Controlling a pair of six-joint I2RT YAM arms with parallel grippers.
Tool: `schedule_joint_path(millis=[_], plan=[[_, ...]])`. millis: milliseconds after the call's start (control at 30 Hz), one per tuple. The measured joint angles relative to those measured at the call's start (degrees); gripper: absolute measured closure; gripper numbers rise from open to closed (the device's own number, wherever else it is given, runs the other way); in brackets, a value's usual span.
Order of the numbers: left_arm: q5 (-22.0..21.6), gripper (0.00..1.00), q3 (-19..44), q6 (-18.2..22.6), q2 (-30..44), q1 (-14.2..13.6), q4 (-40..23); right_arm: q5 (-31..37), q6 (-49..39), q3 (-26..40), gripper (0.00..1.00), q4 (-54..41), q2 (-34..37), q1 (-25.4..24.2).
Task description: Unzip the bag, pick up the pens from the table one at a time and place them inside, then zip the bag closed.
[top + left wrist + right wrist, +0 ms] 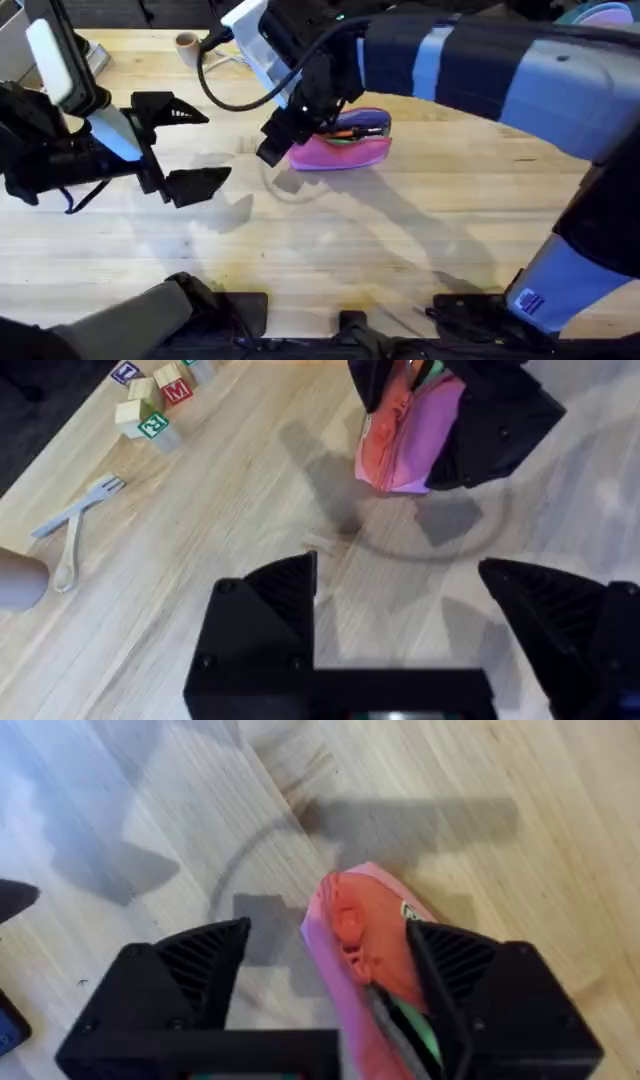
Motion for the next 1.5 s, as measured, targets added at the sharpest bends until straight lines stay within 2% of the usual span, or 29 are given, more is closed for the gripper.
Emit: schedule_joint_path(millis=[233, 433, 867, 967, 1000, 1300, 1500], plan=[[0.00, 0.007, 0.00, 0.00, 0.00, 0.00, -0.02, 0.61, 0.14, 0.00, 0.385, 0.59, 1.10, -0.17], [0.00, 0.007, 0.00, 0.00, 0.00, 0.00, -0.02, 1.15, 0.17, 0.00, 0.566, 0.72, 1.10, -0.44], [0.00, 0.007, 0.00, 0.00, 0.00, 0.00, -0.02, 1.05, 0.17, 0.00, 0.613, 2.08, 1.10, -0.46], [0.00, 0.007, 0.00, 0.00, 0.00, 0.00, -0.02, 1.05, 0.17, 0.00, 0.658, 2.09, 1.10, -0.46], [0.00, 0.007, 0.00, 0.00, 0.00, 0.02, -0.02, 1.05, 0.20, 0.00, 0.714, 2.14, 1.10, -0.46], [0.00, 0.008, 0.00, 0.00, 0.02, 0.00, -0.02, 1.02, 1.17, 0.00, 0.719, 3.23, 1.10, -0.45], [0.00, 0.008, 0.00, 0.00, 0.00, 0.00, -0.02, 1.02, 2.19, 0.00, 0.831, 3.27, 1.10, -0.46]])
